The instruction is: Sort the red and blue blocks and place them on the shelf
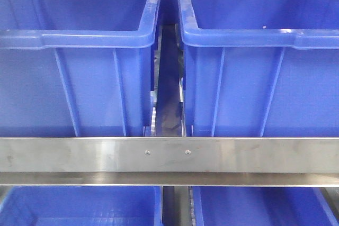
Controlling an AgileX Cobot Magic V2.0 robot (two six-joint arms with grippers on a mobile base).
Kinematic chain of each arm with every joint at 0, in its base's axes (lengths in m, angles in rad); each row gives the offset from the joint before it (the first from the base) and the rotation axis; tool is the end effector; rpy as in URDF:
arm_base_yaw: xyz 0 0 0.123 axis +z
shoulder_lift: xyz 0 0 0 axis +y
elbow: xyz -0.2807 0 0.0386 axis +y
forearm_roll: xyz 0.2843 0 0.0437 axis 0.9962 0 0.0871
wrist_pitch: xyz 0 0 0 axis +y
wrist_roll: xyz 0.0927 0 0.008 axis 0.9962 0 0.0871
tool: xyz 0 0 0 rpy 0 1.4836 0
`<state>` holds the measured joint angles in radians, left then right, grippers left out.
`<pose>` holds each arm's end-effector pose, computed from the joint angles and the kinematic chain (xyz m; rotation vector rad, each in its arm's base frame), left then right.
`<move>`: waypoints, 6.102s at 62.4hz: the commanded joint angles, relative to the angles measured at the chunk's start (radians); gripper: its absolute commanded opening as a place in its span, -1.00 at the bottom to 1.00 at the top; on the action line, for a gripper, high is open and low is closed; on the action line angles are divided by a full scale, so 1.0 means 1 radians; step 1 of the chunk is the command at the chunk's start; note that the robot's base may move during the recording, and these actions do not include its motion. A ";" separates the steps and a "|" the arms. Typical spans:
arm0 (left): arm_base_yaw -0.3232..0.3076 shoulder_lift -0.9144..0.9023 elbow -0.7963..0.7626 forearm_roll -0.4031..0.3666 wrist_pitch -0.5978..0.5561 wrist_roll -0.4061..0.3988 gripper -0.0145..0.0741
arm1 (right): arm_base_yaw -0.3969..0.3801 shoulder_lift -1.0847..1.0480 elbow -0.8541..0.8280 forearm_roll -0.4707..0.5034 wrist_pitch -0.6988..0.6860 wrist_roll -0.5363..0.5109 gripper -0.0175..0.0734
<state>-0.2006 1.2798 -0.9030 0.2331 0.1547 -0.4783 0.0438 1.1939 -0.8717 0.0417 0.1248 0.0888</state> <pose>0.3152 -0.0607 0.2993 -0.0705 2.0183 -0.2498 0.3028 0.0138 0.3168 0.0800 1.9307 0.1212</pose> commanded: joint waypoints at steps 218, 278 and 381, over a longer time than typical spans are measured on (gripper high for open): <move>-0.008 -0.733 0.489 0.022 -0.011 -0.003 -0.39 | 0.012 -1.083 0.742 0.008 -0.010 -0.013 -0.51; -0.008 -0.733 0.489 0.022 -0.011 -0.003 -0.39 | 0.012 -1.221 0.903 0.008 -0.085 -0.013 -0.51; -0.008 -0.733 0.489 0.121 -0.014 0.001 -0.39 | 0.012 -1.221 0.903 -0.070 -0.084 0.066 -0.51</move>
<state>-0.2006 0.5490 -0.3830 0.3060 0.2197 -0.4783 0.0558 -0.0100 0.0293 -0.0178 0.1325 0.1565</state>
